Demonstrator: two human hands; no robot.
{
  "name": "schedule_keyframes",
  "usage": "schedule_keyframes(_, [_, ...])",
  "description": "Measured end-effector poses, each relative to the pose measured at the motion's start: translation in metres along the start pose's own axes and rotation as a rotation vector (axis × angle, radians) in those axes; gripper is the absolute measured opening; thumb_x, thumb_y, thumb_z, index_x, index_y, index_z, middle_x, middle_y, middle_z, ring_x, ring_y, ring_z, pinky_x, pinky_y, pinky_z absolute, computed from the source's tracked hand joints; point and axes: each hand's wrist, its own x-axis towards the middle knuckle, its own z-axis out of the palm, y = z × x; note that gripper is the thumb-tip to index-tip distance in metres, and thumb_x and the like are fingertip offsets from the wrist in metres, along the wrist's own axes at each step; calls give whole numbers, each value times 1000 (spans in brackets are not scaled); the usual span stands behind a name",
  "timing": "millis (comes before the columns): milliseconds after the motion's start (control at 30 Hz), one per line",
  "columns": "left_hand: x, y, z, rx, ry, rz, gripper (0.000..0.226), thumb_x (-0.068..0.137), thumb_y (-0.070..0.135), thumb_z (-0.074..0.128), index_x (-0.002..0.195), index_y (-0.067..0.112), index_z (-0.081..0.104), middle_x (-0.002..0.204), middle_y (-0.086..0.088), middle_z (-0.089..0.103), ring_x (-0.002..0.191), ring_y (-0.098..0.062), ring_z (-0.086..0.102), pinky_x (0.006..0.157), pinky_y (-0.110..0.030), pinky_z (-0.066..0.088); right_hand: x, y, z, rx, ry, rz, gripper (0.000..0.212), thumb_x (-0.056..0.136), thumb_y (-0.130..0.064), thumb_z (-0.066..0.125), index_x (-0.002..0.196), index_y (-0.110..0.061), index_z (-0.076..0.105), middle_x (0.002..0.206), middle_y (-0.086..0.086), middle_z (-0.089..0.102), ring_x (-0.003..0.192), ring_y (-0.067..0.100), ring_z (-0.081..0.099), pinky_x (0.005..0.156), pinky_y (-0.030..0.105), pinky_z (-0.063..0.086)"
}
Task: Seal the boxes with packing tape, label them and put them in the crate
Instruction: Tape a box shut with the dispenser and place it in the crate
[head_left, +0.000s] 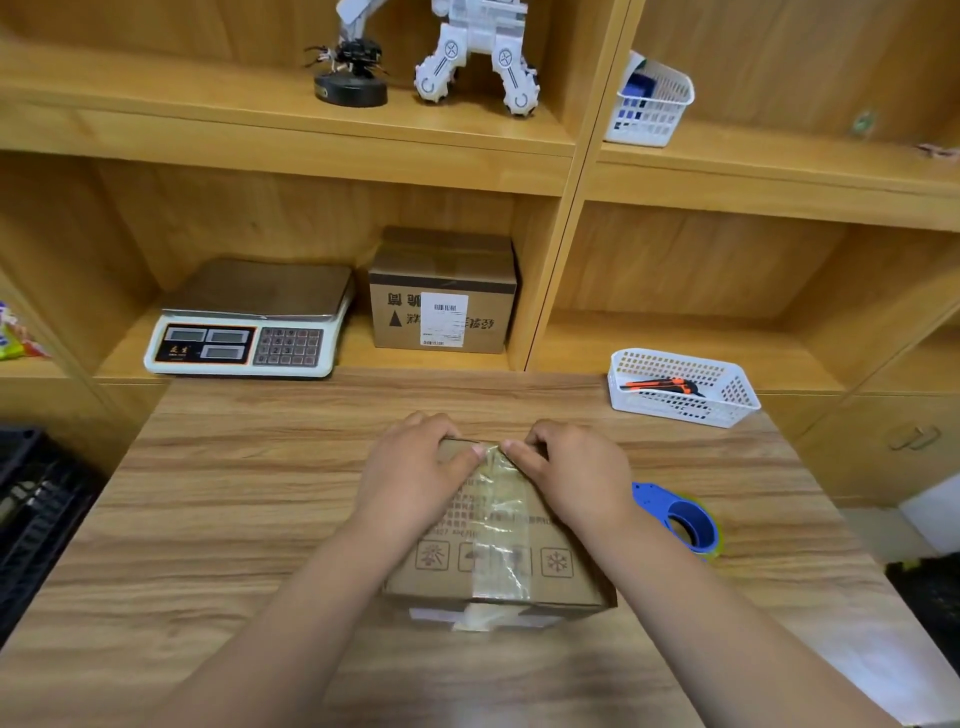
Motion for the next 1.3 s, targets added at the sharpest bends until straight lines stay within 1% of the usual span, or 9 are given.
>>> schedule_keyframes(133, [18, -2, 3, -94, -43, -72, 22, 80, 45, 63, 75, 24, 55, 87, 6, 54, 89, -17, 50, 72, -31, 36, 12, 3, 5, -10, -14, -54, 38, 89, -61, 44, 85, -25, 56, 85, -3, 66, 85, 21, 60, 58, 29, 30])
schedule_keyframes(333, [33, -3, 7, -163, -89, -168, 28, 82, 33, 64, 63, 20, 49, 82, 2, 53, 81, -16, 50, 64, -31, 31, 15, 7, 10, 12, -123, -220, 39, 88, -58, 46, 103, -23, 53, 88, -4, 62, 88, 22, 57, 71, 29, 29])
schedule_keyframes(567, [43, -10, 7, -164, -61, -144, 26, 91, 25, 54, 66, 17, 51, 82, -1, 54, 79, -17, 50, 60, -30, 28, 42, -6, 15, 29, -156, -57, 48, 83, -67, 44, 64, -24, 36, 72, -5, 50, 75, 21, 46, 60, 30, 33])
schedule_keyframes(767, [46, -12, 9, -184, -75, -140, 24, 92, 26, 52, 72, 14, 56, 87, 0, 57, 79, -14, 53, 61, -24, 37, 48, -8, 18, 9, -157, -19, 54, 83, -71, 40, 62, -22, 38, 64, -8, 46, 72, 19, 47, 57, 29, 33])
schedule_keyframes(933, [46, -14, 10, -242, -80, -176, 22, 91, 26, 55, 71, 18, 56, 91, 5, 59, 83, -10, 54, 66, -27, 38, 46, -11, 14, -90, -254, -107, 56, 71, -79, 48, 82, -25, 42, 77, -6, 51, 78, 20, 51, 63, 31, 37])
schedule_keyframes(1033, [46, -15, 9, -242, -76, -178, 21, 92, 28, 54, 73, 19, 56, 89, 8, 58, 78, -6, 53, 61, -23, 36, 37, -12, 7, -115, -395, -160, 72, 63, -80, 56, 108, -25, 42, 106, -3, 54, 105, 23, 48, 83, 36, 39])
schedule_keyframes(1167, [45, -16, 8, -228, -82, -174, 23, 94, 26, 52, 73, 17, 56, 77, 17, 50, 69, 1, 48, 54, -19, 32, 26, -7, 2, -180, -497, -274, 115, 58, -81, 59, 145, -18, 18, 147, -1, 31, 136, 18, 25, 113, 37, 15])
schedule_keyframes(1233, [44, -18, 8, -213, -75, -162, 23, 94, 27, 52, 73, 18, 56, 78, 15, 52, 70, 0, 48, 55, -20, 32, 27, -5, 3, -139, -474, -269, 110, 60, -80, 59, 144, -20, 22, 145, 0, 36, 133, 19, 30, 109, 36, 21])
schedule_keyframes(1300, [44, -19, 7, -196, -57, -147, 23, 93, 29, 53, 73, 18, 56, 82, 11, 54, 72, -3, 49, 56, -20, 33, 34, -4, 4, -93, -425, -251, 88, 65, -75, 60, 133, -24, 37, 126, 1, 51, 118, 22, 45, 91, 33, 34])
